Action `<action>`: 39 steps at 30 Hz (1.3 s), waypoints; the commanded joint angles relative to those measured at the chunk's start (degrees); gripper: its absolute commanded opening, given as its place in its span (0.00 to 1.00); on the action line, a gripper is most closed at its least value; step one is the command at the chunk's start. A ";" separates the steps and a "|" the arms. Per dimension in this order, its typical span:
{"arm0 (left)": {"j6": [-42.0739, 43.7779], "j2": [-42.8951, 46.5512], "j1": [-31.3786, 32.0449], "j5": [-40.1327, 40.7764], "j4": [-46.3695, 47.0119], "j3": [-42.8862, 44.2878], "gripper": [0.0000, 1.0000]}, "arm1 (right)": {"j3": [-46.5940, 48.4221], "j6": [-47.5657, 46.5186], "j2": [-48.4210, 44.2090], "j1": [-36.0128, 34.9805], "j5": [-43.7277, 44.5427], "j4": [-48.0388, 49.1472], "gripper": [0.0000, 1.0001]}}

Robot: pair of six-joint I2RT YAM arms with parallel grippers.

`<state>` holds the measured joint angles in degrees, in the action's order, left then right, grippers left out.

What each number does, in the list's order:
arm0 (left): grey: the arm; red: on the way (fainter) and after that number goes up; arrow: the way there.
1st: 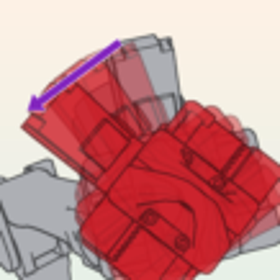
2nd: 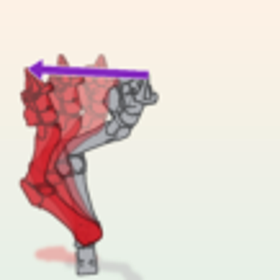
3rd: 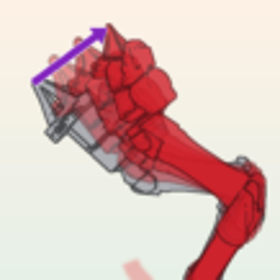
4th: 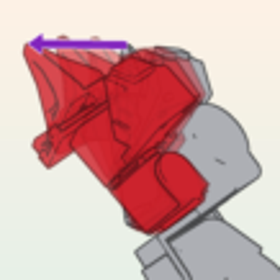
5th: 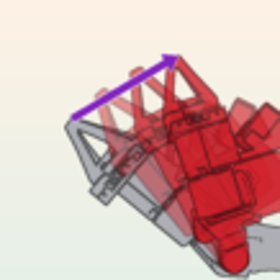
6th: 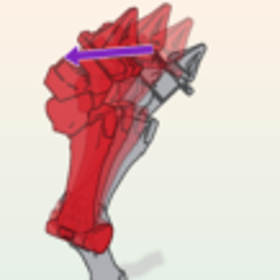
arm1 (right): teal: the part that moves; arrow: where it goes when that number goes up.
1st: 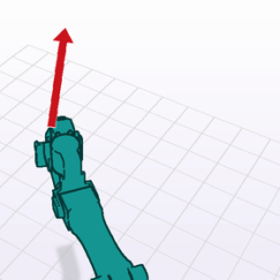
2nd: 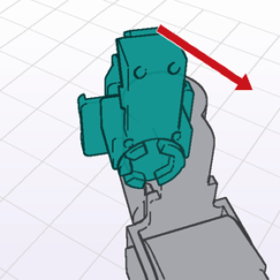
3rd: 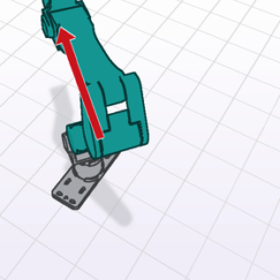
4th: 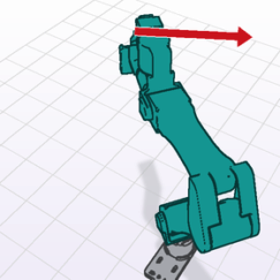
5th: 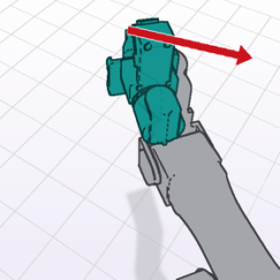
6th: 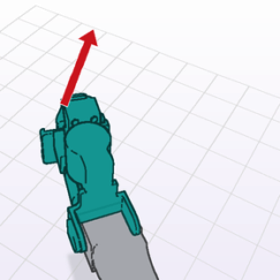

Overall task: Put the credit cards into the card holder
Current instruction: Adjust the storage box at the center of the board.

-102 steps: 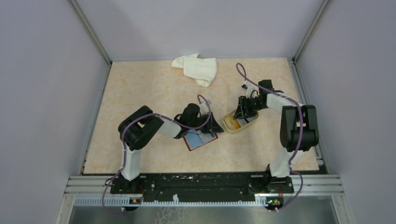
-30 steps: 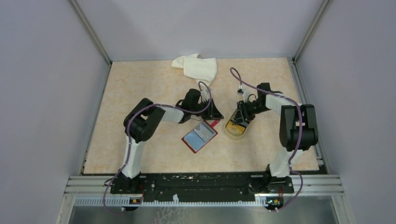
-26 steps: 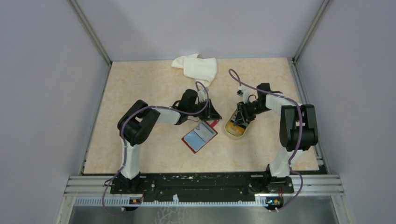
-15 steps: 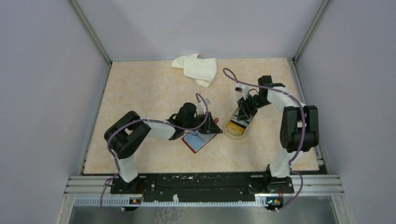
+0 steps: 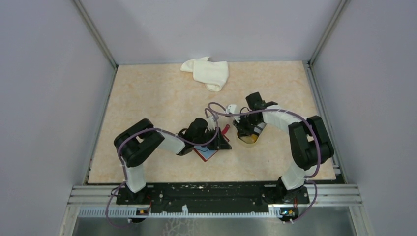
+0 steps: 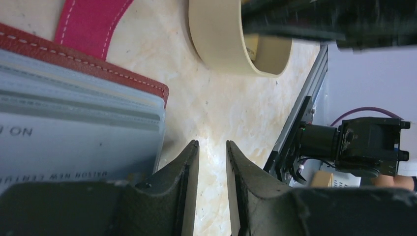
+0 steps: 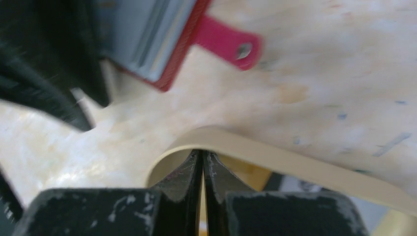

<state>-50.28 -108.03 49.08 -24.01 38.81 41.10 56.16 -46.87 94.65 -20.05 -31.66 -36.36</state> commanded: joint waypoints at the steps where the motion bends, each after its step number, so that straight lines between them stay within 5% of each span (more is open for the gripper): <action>1: 2.74 5.14 -0.21 4.09 1.45 -2.12 0.33 | 1.06 17.24 -0.84 -0.62 7.94 22.09 0.03; 6: 3.53 6.72 -0.39 4.98 1.67 -2.68 0.39 | 4.78 31.62 1.64 -0.45 18.07 30.22 0.04; 12: 2.36 5.84 -1.64 3.51 4.42 -1.83 0.52 | 11.23 32.43 2.51 1.77 8.21 18.37 0.13; 17: 7.10 8.06 -4.86 5.71 -0.92 -0.03 0.67 | 10.37 34.69 1.28 8.45 -8.47 10.87 0.43; 21: 11.02 7.49 -8.79 4.14 -6.29 3.82 0.72 | 6.77 42.12 1.45 8.73 -10.72 15.96 0.53; 27: 12.26 4.99 -10.04 2.45 -10.19 9.27 0.72 | 4.35 51.07 4.77 8.45 -6.88 20.45 0.54; 39: 13.99 -4.98 -10.05 3.57 -20.20 20.02 0.65 | 5.26 50.27 9.20 7.01 -2.28 18.25 0.53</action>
<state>-38.00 -110.96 38.87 -20.36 22.74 58.78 60.40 3.29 102.89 -12.08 -35.14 -18.52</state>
